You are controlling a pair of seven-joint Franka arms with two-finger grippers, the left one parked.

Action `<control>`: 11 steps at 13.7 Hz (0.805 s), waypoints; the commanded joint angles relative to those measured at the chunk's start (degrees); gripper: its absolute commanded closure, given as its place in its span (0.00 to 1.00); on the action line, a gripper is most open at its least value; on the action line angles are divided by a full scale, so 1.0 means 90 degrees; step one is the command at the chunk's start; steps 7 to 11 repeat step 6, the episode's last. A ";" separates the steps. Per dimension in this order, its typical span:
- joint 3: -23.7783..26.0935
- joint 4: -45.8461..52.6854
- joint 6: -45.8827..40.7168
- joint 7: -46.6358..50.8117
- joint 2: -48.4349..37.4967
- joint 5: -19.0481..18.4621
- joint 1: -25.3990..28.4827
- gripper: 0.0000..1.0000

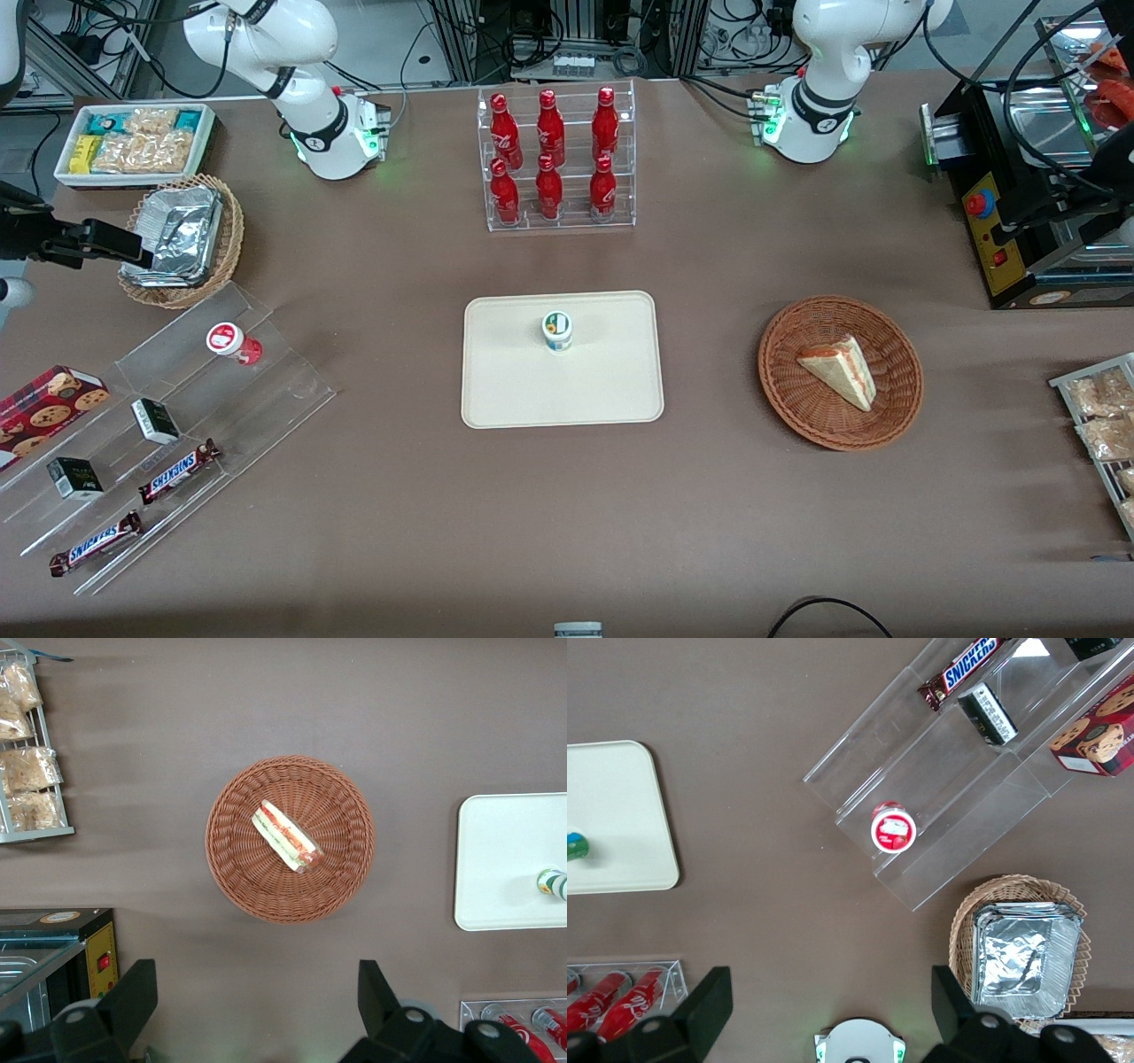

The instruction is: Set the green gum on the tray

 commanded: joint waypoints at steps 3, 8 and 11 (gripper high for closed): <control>0.0136 -0.0088 0.0070 0.0120 -0.0047 -0.0310 -0.0021 0.00; 0.0136 -0.0059 0.0137 0.0140 -0.0017 -0.0341 -0.0001 0.00; 0.0136 -0.0059 0.0137 0.0140 -0.0017 -0.0341 -0.0001 0.00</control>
